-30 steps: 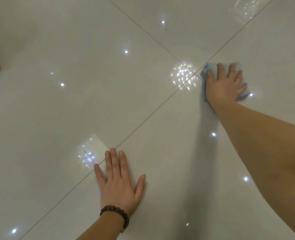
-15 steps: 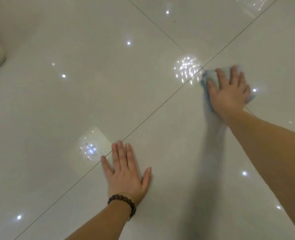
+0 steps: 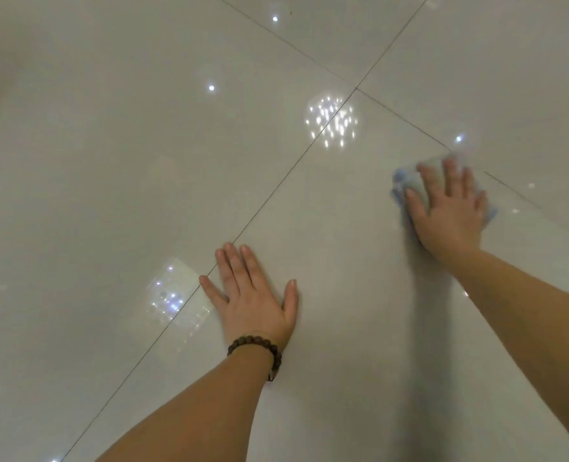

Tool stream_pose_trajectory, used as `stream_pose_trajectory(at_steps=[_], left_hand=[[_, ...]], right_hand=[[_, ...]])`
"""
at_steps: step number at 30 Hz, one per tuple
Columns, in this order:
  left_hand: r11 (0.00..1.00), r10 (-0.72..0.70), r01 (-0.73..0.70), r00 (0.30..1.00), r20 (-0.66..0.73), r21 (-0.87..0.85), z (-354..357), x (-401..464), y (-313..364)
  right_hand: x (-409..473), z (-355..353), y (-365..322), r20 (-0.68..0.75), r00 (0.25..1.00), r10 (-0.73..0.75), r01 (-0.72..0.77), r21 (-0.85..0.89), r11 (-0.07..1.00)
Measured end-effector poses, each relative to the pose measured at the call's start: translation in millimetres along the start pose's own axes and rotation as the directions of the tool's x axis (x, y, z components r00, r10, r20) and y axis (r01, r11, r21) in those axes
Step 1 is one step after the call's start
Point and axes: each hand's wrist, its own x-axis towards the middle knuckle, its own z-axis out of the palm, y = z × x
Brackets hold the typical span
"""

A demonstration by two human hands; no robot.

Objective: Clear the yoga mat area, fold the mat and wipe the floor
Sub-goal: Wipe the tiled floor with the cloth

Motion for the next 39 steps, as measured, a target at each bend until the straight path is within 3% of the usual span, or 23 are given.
stream_pose_trajectory(at_steps=[2, 3, 4, 5, 7, 9, 12, 14, 15, 17, 19, 20, 21, 23, 25, 27, 29, 31, 34, 37, 39], left_hand=[[1.0, -0.006, 0.006, 1.0, 0.022, 0.005, -1, 0, 1], [1.0, -0.007, 0.007, 1.0, 0.028, 0.009, -2, -1, 1], [1.0, -0.006, 0.005, 0.999, 0.033, 0.012, -2, -1, 0], [1.0, -0.003, 0.002, 0.999, 0.037, 0.009, -3, -1, 0], [1.0, 0.004, -0.004, 0.999, 0.036, -0.005, -4, -1, 0], [1.0, 0.006, -0.005, 1.0, 0.03, -0.016, -5, -2, 1], [1.0, -0.002, 0.002, 0.999, 0.032, 0.003, -4, -1, 0], [1.0, -0.003, 0.003, 1.0, 0.029, 0.021, -2, -1, 0], [1.0, -0.003, 0.002, 1.0, 0.025, 0.022, -1, -2, 0], [1.0, 0.001, -0.001, 1.0, 0.009, 0.029, 2, -3, 0], [0.999, -0.002, 0.002, 1.0, -0.006, 0.048, 5, -3, 1], [0.999, -0.005, 0.005, 1.0, -0.011, 0.052, 5, -4, 1], [0.999, -0.004, 0.005, 1.0, -0.013, 0.051, 5, -4, 1], [0.999, -0.003, 0.004, 1.0, -0.025, 0.052, 4, -5, 1], [0.999, -0.009, 0.01, 0.999, -0.031, 0.031, 2, -5, 1], [1.0, 0.0, 0.001, 0.999, -0.038, 0.019, 3, -5, 1], [0.999, 0.009, -0.008, 0.999, -0.05, 0.035, 4, -5, 0], [0.999, 0.014, -0.012, 0.999, -0.051, 0.041, 5, -5, -1], [0.998, 0.046, -0.044, 0.998, -0.05, 0.039, 5, -5, -1], [0.994, 0.097, -0.094, 0.994, -0.054, 0.047, 4, -5, -3], [0.988, 0.148, -0.146, 0.988, -0.041, 0.053, 2, -5, -6]], right_hand=[[-24, -1, 6, 0.011, 0.934, 0.356, -0.356, 0.063, 0.932], [-39, 6, -11, 0.006, 0.901, 0.433, -0.432, 0.083, 0.898], [-56, 15, -36, -0.024, 0.91, 0.415, -0.411, 0.094, 0.907], [-73, 25, -64, -0.056, 0.946, 0.319, -0.313, 0.09, 0.945], [-110, 38, -112, -0.035, 0.999, -0.007, 0.009, 0.053, 0.999], [-134, 39, -120, 0.058, 0.967, -0.248, 0.248, 0.018, 0.969], [-132, 30, -57, 0.04, 0.95, -0.311, 0.311, 0.007, 0.951], [-116, 23, 7, -0.012, 0.992, -0.122, 0.122, -0.033, 0.992], [-105, 16, 39, -0.015, 0.999, 0.052, -0.052, -0.029, 0.998], [-84, -1, 76, -0.017, 0.889, 0.458, -0.456, 0.06, 0.888], [-74, -8, 58, -0.015, 0.741, 0.671, -0.661, 0.158, 0.734], [-77, -4, 30, -0.028, 0.76, 0.65, -0.632, 0.205, 0.748], [-86, 4, -4, -0.058, 0.844, 0.533, -0.502, 0.261, 0.824], [-121, 29, -84, -0.107, 0.99, 0.093, -0.07, 0.199, 0.977], [-151, 43, -130, -0.033, 0.953, -0.301, 0.303, 0.085, 0.949], [-145, 42, -106, -0.005, 0.898, -0.44, 0.439, 0.048, 0.897], [-140, 37, -40, -0.056, 0.938, -0.343, 0.344, 0.016, 0.939], [-151, 29, 52, -0.073, 0.996, -0.049, 0.049, -0.008, 0.999], [-186, 6, 168, -0.029, 0.918, 0.396, -0.396, 0.006, 0.918], [-193, 8, 153, 0.037, 0.811, 0.583, -0.584, 0.07, 0.808], [-201, 24, 89, 0.019, 0.895, 0.447, -0.447, 0.061, 0.892]])
